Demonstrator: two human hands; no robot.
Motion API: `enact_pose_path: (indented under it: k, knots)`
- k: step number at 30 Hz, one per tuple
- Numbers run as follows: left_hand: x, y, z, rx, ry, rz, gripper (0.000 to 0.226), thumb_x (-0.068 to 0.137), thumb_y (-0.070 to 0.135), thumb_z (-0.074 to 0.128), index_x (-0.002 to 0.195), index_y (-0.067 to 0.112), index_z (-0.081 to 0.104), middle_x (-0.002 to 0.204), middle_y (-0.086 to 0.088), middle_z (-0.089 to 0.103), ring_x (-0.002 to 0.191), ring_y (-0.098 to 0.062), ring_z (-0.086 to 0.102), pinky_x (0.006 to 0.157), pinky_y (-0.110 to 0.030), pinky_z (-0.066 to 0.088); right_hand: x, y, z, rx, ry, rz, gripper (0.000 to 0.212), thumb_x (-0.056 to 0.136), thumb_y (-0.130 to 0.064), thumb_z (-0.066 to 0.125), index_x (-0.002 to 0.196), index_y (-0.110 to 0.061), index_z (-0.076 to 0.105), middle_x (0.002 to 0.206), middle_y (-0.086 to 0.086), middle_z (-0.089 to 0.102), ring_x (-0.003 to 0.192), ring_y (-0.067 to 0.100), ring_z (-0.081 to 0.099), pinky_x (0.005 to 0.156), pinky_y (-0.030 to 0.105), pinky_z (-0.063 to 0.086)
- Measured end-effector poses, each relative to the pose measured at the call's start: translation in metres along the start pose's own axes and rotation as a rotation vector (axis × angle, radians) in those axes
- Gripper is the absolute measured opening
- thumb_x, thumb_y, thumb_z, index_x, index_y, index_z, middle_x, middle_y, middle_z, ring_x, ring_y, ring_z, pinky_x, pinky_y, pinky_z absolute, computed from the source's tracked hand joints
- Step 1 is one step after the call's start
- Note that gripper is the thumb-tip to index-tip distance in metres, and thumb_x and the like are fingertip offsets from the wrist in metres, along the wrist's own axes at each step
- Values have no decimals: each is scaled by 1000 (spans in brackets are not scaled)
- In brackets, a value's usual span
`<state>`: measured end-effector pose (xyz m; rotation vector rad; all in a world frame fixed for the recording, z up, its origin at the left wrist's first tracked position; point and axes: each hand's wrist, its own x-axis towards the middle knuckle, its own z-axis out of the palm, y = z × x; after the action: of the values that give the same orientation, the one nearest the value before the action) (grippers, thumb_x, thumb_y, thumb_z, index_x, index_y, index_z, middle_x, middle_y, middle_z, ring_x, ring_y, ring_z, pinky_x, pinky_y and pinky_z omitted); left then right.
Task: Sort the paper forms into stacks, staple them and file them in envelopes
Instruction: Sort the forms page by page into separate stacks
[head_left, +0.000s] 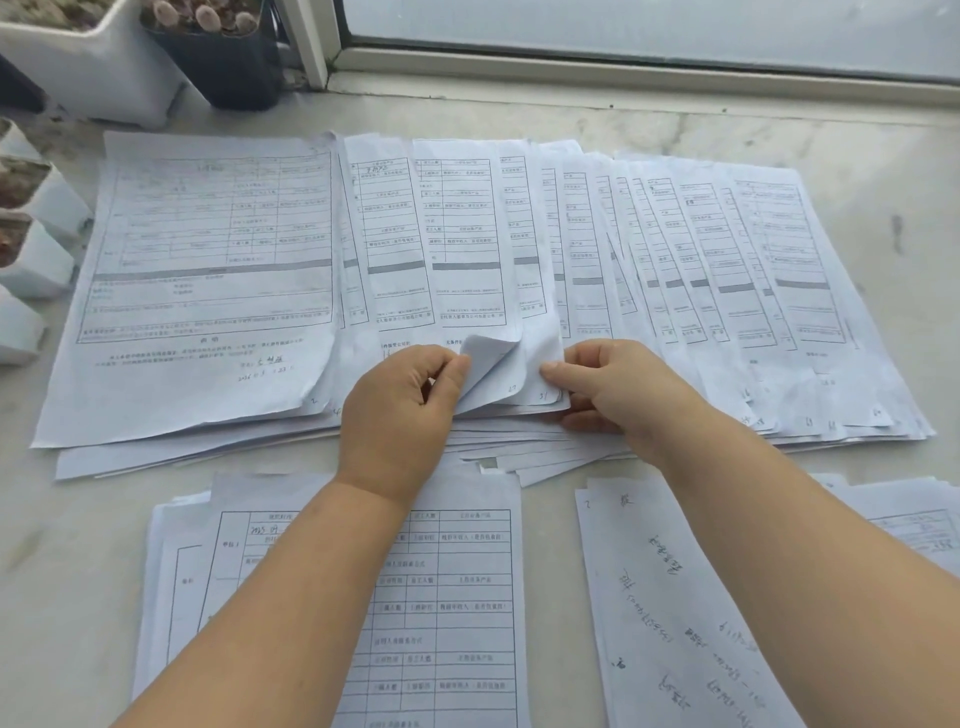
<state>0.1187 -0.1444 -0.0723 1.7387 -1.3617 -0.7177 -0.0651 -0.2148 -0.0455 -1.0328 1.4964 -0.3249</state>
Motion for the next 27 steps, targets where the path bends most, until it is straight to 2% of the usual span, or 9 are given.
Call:
enact_pose_path:
  k: [3, 5, 7, 8, 11, 15, 18, 24, 27]
  knots:
    - [-1, 0, 1, 20, 10, -2, 31, 91, 37, 49, 66, 19, 55, 59, 6, 46, 62, -13, 46, 59, -28, 38, 1, 1, 0, -8, 9, -2, 16, 89, -20, 69, 93, -5, 70, 90, 12, 71, 73, 18, 65, 65, 27, 59]
    - [-1, 1, 2, 26, 12, -6, 31, 90, 38, 48, 66, 20, 54, 59, 7, 46, 62, -11, 46, 57, -24, 36, 1, 1, 1, -28, 23, -10, 24, 88, -24, 71, 94, -1, 69, 93, 17, 73, 74, 21, 64, 75, 37, 59]
    - [-1, 0, 2, 41, 8, -8, 31, 90, 38, 48, 67, 19, 56, 60, 5, 49, 63, -12, 47, 58, -26, 37, 0, 1, 2, -63, 32, -19, 33, 84, -33, 74, 85, -1, 67, 85, 14, 74, 72, 22, 62, 87, 49, 55]
    - [0, 0, 1, 47, 5, -8, 32, 90, 39, 48, 68, 18, 56, 61, 4, 50, 64, -13, 48, 58, -28, 38, -1, 0, 2, -71, 35, -21, 34, 83, -36, 75, 78, -4, 65, 77, 10, 73, 69, 22, 61, 88, 50, 53]
    - [0, 0, 0, 54, -7, -14, 32, 90, 39, 47, 69, 17, 57, 62, 2, 52, 63, -14, 48, 59, -33, 40, -4, -6, 5, -56, 43, -18, 34, 84, -37, 74, 65, -16, 56, 70, 7, 68, 61, 19, 61, 80, 43, 54]
    - [2, 1, -1, 88, -21, -29, 34, 89, 41, 45, 68, 18, 57, 61, 2, 52, 63, -16, 48, 58, -34, 39, -7, -14, 10, -85, 74, -10, 35, 85, -37, 73, 63, -16, 56, 74, 13, 68, 62, 22, 59, 69, 36, 50]
    - [3, 2, -2, 95, -32, -47, 34, 89, 43, 44, 69, 18, 57, 61, 2, 51, 63, -16, 48, 58, -33, 39, -7, -16, 11, -114, 96, 15, 36, 83, -41, 73, 61, -18, 56, 69, 12, 68, 64, 25, 59, 70, 37, 47]
    - [4, 3, -3, 113, -42, -55, 34, 95, 34, 52, 67, 16, 56, 58, 2, 48, 60, -17, 47, 57, -34, 38, -6, -17, 13, -146, 101, 31, 34, 84, -42, 72, 65, -18, 57, 73, 15, 71, 67, 26, 61, 74, 38, 49]
    - [6, 9, -5, 119, -106, -68, 37, 97, 34, 51, 68, 13, 58, 59, 5, 48, 63, -18, 48, 62, -37, 42, -13, -20, 8, -128, 93, 35, 33, 91, -44, 62, 79, -13, 64, 72, 8, 70, 58, 22, 62, 70, 36, 52]
